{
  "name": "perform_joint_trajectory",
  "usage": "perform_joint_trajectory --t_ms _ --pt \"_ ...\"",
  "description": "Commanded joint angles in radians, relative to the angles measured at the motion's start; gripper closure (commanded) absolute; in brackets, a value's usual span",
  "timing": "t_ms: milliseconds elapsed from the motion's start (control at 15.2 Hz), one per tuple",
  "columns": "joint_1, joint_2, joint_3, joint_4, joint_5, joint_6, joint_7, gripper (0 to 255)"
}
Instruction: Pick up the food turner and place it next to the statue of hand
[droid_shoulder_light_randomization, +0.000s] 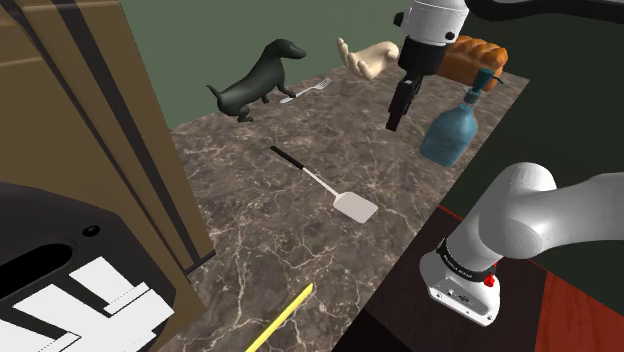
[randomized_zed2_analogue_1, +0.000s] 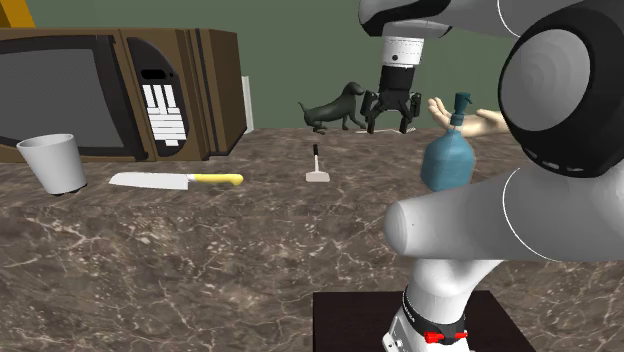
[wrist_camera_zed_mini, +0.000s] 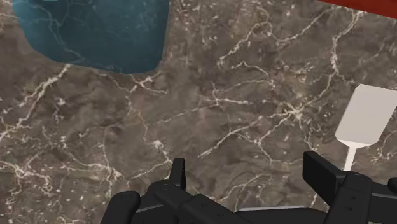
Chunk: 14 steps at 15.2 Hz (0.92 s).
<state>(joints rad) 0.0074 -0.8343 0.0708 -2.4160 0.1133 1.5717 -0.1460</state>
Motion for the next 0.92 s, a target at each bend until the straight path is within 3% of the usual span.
perform_joint_trajectory --t_ms 0,462,858 --pt "0.0 0.0 0.0 0.0 0.0 0.0 0.0 0" --pt "0.011 0.084 0.197 -0.001 0.098 0.142 0.251 0" --pt "-0.011 0.226 0.371 0.063 0.129 0.268 0.47 0"
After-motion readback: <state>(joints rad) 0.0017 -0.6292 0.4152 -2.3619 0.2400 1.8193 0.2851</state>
